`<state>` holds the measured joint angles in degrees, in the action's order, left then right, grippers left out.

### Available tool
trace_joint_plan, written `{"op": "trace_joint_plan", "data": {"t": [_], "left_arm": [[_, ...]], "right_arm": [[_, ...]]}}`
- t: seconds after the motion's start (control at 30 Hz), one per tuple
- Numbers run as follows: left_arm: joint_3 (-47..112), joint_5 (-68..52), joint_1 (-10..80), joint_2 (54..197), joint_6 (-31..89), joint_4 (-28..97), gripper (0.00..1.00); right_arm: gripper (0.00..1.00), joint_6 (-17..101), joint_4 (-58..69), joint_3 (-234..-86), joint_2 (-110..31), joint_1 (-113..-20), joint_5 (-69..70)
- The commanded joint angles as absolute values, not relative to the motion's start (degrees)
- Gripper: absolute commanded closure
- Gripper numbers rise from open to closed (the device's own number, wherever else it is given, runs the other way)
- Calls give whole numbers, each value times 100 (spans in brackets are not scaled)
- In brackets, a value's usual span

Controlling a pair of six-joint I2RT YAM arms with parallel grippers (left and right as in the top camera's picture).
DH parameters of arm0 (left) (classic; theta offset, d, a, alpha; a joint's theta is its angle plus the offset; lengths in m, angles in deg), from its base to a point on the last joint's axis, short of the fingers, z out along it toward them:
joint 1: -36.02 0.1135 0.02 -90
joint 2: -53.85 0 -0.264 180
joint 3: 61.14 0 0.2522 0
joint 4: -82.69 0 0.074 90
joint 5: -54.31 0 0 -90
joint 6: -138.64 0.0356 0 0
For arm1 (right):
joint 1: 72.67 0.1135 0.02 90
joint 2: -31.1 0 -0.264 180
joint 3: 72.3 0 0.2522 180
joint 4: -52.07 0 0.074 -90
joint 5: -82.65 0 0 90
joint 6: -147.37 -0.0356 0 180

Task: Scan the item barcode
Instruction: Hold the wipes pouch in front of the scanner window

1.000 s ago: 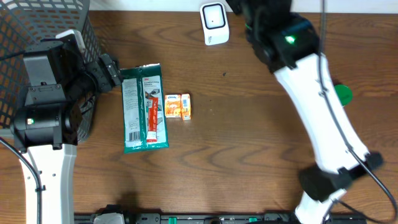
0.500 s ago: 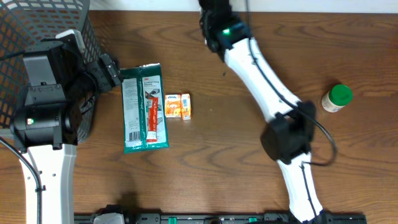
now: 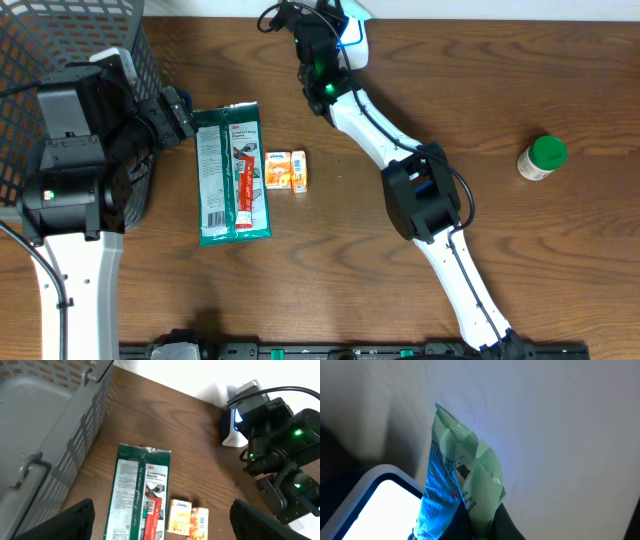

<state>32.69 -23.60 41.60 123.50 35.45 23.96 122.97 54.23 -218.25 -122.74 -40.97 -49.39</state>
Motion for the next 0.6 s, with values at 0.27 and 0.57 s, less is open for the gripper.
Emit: {"op": "trace_joint_plan", "data": {"t": [0.27, 0.57], "left_arm": [[3300, -2325, 4189, 12346, 3615, 2394, 13], [3300, -2325, 4189, 12346, 3615, 2394, 13]], "right_arm": [[99, 11858, 4756, -21940, -12204, -3889, -5317], [99, 11871, 4979, -21940, -12204, -4003, -5477]]}}
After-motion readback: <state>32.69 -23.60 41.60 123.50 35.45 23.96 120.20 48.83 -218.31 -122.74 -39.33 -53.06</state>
